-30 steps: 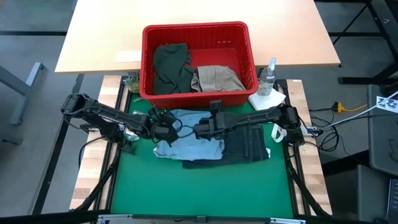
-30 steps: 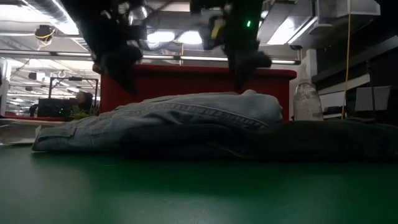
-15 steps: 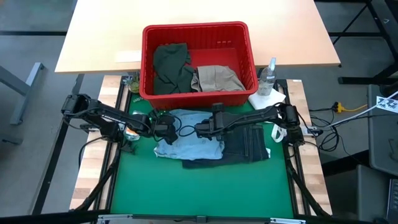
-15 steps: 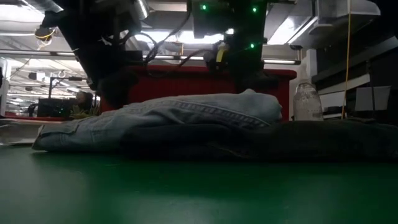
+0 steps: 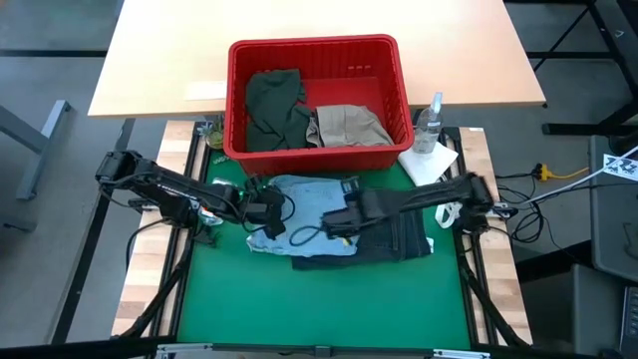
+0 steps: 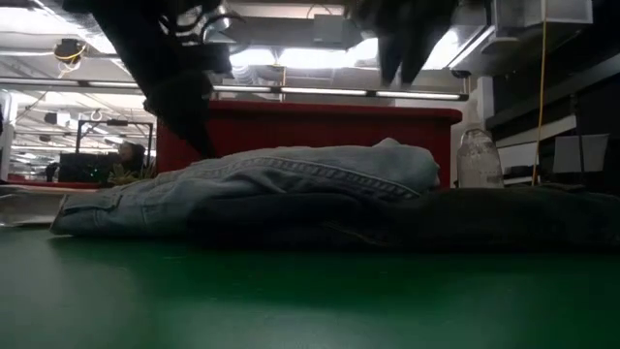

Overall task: Fold laundry
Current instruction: Stack the light blue jeans on top of the dark blue jeans

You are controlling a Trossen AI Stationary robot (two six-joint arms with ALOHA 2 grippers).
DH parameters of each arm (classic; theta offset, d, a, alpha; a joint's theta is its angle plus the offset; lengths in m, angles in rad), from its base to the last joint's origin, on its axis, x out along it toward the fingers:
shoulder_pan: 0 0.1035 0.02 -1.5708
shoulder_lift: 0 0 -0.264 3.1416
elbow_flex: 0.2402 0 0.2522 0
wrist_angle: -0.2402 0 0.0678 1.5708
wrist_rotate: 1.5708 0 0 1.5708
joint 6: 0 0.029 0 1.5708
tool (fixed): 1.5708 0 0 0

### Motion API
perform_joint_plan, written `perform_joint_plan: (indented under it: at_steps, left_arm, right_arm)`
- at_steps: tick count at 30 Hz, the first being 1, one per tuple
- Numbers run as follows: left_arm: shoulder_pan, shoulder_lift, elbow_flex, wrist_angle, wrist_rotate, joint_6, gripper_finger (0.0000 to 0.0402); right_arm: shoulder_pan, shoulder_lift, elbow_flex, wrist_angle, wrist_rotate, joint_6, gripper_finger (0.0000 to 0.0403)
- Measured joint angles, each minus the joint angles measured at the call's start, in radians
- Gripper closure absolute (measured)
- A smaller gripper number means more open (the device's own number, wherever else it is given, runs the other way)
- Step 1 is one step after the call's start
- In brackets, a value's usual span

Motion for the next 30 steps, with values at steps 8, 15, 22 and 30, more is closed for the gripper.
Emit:
perform_joint_plan:
  at_steps: [8,15,22,30]
  left_arm:
    - [-0.062,-0.130,0.001,-0.117,-0.031,-0.009,0.0281]
    - [-0.112,-0.188,0.002,-0.120,-0.037,-0.027,0.0281]
    - [-0.135,-0.185,0.001,-0.115,-0.036,-0.028,0.0281]
    - [-0.137,-0.185,0.001,-0.106,-0.029,-0.035,0.0281]
  right_arm:
    - [0.027,-0.297,-0.145,0.014,0.075,0.172,0.0221]
    - [-0.004,-0.627,-0.641,0.395,0.056,0.374,0.0221]
    - [-0.104,-0.813,-1.182,1.112,-0.123,0.627,0.0221]
    - [-0.187,-0.779,-1.388,1.493,-0.198,0.745,0.0221]
